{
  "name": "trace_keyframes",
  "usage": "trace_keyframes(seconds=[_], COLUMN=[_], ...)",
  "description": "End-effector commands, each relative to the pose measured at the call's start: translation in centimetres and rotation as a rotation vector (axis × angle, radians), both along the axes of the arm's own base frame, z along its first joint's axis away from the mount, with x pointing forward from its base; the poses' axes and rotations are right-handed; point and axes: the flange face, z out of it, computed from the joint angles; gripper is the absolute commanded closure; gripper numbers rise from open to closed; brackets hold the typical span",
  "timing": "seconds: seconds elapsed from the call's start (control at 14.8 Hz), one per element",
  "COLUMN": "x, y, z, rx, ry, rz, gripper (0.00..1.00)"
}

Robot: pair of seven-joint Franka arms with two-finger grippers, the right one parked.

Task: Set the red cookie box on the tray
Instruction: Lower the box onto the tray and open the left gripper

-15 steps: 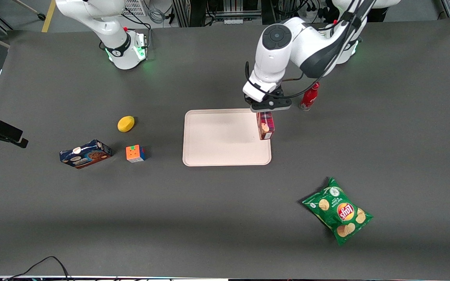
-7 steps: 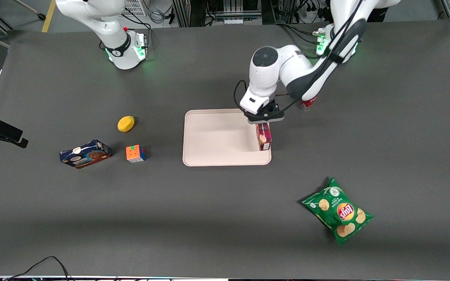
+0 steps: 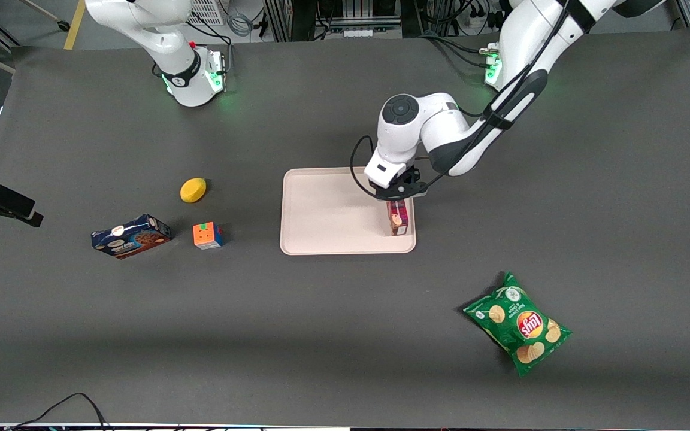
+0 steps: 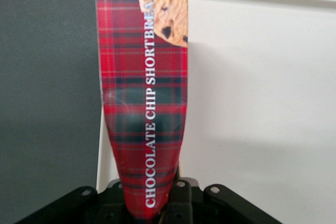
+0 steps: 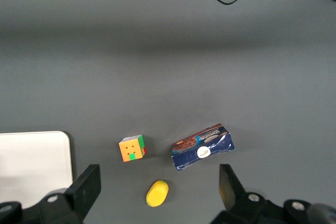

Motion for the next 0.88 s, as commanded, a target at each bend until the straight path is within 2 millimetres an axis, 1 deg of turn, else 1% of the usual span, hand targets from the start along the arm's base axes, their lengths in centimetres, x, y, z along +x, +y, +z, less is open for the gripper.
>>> trace_keyframes(seconds=[0.0,0.07,0.2,0.34,0.41,0.47,0.54,0.81], x=[0.1,0.3,0.3,0.4,0.5,0.8,1.2,2.5], y=[-0.9,-0.9,-1.1,-1.1,-1.2,-1.3,-1.2,-1.3], z=[-1.3,-1.8,-2.1,-2.3,-2.4,-2.3,-2.2,-1.7], rx=[0.015,0.016,0.014,0.012,0.009,0.006,0.005,-0.004], ry=[-0.054,-0.063,-0.061,-0.056,-0.054,-0.055,-0.057,-0.07], rz=[-0.001,0.0,0.003,0.004,0.007,0.011,0.017,0.025], gripper=[1.0,1.0,0.99,0.92,0.64,0.21,0.0,0.0])
